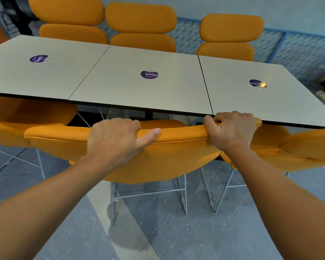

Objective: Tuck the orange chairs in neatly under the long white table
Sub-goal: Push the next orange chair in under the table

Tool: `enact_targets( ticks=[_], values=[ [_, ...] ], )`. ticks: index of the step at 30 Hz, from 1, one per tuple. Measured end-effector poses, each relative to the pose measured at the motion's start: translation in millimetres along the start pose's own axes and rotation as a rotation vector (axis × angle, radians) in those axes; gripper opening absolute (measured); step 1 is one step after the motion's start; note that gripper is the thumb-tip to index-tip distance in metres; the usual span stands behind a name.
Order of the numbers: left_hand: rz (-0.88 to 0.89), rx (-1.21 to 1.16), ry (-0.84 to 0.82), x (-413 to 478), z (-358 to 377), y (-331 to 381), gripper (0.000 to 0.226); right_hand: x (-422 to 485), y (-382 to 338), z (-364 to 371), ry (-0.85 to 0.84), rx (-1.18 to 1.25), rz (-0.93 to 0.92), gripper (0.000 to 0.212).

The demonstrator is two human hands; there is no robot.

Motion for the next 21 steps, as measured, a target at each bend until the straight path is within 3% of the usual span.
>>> enact_targets(
  ticks=[21],
  values=[
    [-0.048, 0.027, -0.036, 93, 35, 14, 0.083, 95, 46, 49, -0.064, 0.027, -0.003, 0.051]
  ],
)
Point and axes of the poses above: each hand's wrist, its own x-axis towards the middle knuckle, its own z-axis out of the palm, y = z × x, the point moved 7 cm from there along x, towards the middle knuckle, and after that the axes turned 15 degrees about x, right-handed, at the moved point
